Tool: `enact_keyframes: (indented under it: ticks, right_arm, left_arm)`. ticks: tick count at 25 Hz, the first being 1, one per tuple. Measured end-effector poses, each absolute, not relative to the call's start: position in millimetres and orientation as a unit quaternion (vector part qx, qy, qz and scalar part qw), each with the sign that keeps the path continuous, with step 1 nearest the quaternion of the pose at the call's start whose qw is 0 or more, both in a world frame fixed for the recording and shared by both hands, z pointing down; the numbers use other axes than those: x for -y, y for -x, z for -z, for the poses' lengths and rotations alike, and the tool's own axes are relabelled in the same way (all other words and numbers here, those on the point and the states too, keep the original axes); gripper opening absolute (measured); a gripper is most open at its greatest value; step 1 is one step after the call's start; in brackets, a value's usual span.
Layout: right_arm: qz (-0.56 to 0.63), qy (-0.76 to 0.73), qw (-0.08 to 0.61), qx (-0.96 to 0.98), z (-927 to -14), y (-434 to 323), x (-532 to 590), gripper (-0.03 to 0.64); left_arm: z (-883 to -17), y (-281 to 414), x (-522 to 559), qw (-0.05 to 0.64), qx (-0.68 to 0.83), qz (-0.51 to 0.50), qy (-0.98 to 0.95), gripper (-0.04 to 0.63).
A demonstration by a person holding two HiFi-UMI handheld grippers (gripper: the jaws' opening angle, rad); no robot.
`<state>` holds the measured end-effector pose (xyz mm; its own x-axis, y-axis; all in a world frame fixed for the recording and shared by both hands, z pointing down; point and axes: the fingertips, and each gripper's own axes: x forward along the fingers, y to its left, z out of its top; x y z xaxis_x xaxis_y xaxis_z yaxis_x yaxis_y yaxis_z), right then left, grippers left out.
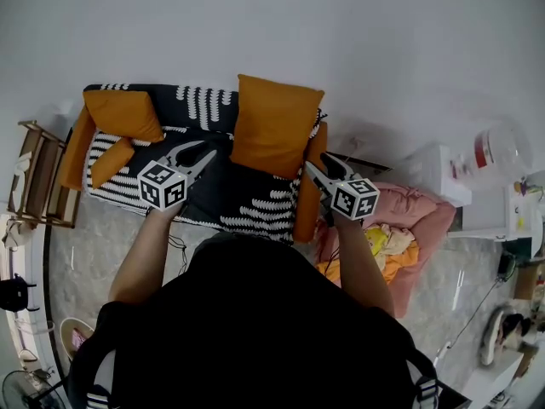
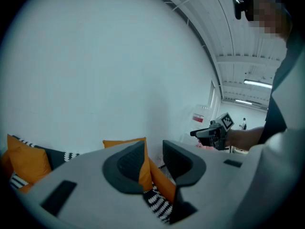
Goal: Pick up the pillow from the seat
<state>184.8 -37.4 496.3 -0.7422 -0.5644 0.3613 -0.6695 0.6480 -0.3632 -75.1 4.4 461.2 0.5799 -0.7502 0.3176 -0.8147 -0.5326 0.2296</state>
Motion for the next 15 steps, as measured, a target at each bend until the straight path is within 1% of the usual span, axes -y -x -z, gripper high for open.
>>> enact_keyframes:
  ticks: [15]
  right_arm:
    - [-0.241, -0.365, 0.119, 0.892, -494.3, -172.3, 69.8, 0.247]
  left_arm:
    - [-468.7, 102.8, 31.9, 0.186, 0.438, -0.089, -0.875, 0.13]
